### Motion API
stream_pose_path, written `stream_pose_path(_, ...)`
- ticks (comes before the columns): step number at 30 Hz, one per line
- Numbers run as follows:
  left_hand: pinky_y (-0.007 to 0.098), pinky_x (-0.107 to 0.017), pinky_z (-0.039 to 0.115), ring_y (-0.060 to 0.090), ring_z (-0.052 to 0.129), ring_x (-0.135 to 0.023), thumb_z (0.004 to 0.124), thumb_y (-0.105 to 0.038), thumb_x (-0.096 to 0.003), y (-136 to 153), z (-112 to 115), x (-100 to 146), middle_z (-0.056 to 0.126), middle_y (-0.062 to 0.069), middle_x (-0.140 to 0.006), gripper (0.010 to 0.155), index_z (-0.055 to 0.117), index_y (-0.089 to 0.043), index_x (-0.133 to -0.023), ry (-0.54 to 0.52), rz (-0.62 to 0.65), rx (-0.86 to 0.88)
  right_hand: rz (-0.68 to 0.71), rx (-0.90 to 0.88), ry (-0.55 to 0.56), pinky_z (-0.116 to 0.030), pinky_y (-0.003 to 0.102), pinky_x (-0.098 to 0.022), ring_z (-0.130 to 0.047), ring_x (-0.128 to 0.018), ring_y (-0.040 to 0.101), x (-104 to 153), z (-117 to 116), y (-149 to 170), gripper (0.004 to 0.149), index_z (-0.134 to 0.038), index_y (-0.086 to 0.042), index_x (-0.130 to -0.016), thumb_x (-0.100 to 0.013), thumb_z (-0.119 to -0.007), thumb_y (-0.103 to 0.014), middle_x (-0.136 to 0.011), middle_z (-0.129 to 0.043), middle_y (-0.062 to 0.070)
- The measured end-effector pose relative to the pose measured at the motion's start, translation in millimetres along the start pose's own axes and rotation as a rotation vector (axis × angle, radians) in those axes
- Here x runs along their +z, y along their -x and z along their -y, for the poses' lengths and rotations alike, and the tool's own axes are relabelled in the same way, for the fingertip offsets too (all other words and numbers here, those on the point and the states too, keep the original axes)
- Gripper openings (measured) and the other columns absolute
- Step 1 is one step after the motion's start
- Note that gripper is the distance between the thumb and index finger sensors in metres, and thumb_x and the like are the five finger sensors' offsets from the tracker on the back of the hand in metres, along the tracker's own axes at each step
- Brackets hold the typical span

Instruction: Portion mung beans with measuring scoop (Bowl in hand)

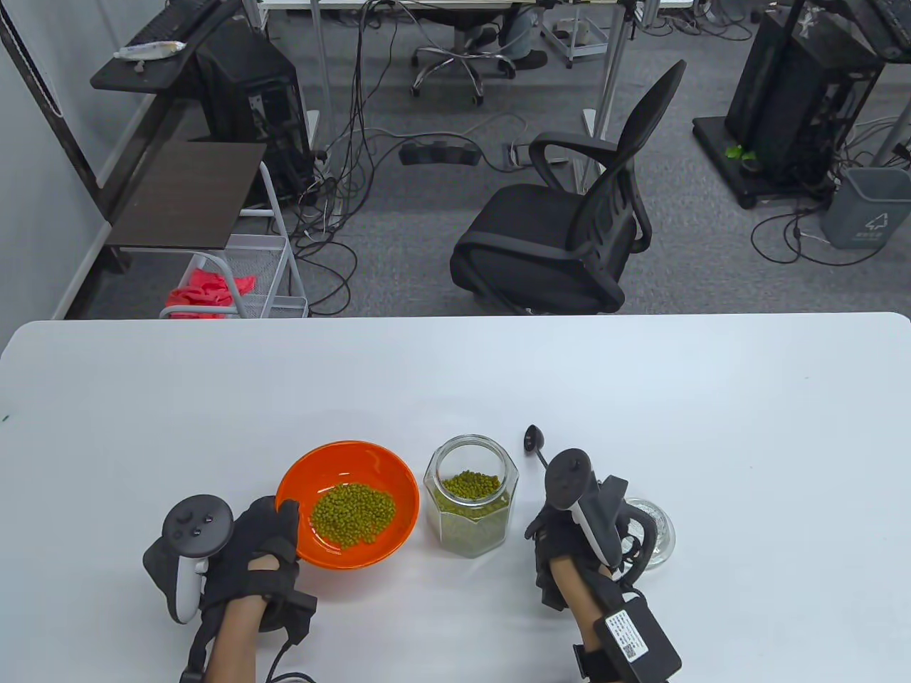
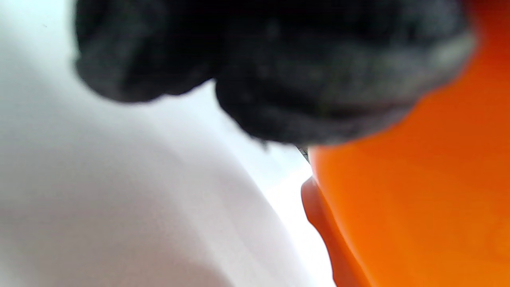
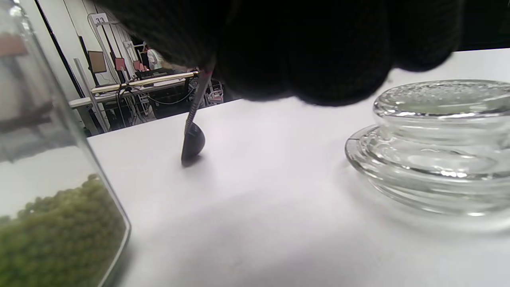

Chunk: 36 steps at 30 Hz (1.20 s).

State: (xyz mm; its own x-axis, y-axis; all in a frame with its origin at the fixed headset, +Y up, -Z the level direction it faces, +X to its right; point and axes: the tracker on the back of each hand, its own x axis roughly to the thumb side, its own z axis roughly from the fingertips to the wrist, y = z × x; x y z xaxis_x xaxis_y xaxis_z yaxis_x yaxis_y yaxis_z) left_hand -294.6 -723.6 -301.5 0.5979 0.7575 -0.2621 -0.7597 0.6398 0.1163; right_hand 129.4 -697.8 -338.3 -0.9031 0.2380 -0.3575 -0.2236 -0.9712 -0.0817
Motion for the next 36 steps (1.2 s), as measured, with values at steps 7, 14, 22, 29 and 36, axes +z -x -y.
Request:
stream_pose_path(7,0.016,-0.005,0.093,-0.006,0.102,-0.003,0.072,-0.051,-0.0530,0.2,-0.4,0.0,0.098,-0.013,-0.035,0.053,0.081,-0.011,-0.087,-0.002,0.000,0.000,-0.031,0.086,-0.131,-0.080,0.057,-0.040,-0.101,-0.030,0.026,-2.6,-11.1,0.1,0.040,-0.088,-0.006,-0.077,-0.045,-0.085,-0.031,-0.052,-0.099,0.016)
stream_pose_path(14,0.016,-0.005,0.093,-0.006,0.102,-0.003,0.072,-0.050,-0.0529,0.1,0.1,0.1,0.098,-0.013,-0.035,0.052,0.081,-0.011,-0.087,0.000,0.000,-0.003,-0.045,0.128,-0.244,-0.079,0.057,-0.042,-0.101,-0.031,0.027,-5.2,-25.8,2.9,0.040,-0.088,-0.007,-0.075,-0.045,-0.086,-0.033,-0.053,-0.099,0.016)
stream_pose_path(22,0.016,-0.004,0.093,-0.006,0.102,-0.003,0.072,-0.051,-0.0529,0.6,0.4,-0.1,0.098,-0.013,-0.035,0.053,0.081,-0.011,-0.087,0.000,-0.005,-0.003,-0.037,0.151,-0.288,-0.079,0.056,-0.041,-0.100,-0.030,0.026,-6.8,-37.7,3.6,0.039,-0.089,-0.007,-0.073,-0.045,-0.087,-0.034,-0.052,-0.098,0.016)
stream_pose_path(29,0.016,-0.005,0.093,-0.006,0.102,-0.003,0.072,-0.051,-0.0529,0.7,0.4,-0.1,0.098,-0.013,-0.035,0.053,0.081,-0.011,-0.087,-0.001,-0.007,-0.006,-0.026,0.192,-0.320,-0.079,0.056,-0.042,-0.100,-0.031,0.026,-6.7,-48.0,1.5,0.039,-0.089,-0.007,-0.073,-0.045,-0.086,-0.033,-0.053,-0.098,0.015)
stream_pose_path(36,0.016,-0.005,0.093,-0.006,0.102,-0.003,0.072,-0.051,-0.0529,0.4,0.4,-0.2,0.098,-0.013,-0.035,0.053,0.081,-0.011,-0.087,0.000,-0.006,-0.007,-0.037,0.203,-0.343,-0.078,0.057,-0.043,-0.099,-0.032,0.026,-8.3,-54.0,4.3,0.038,-0.089,-0.008,-0.074,-0.045,-0.086,-0.033,-0.055,-0.097,0.015)
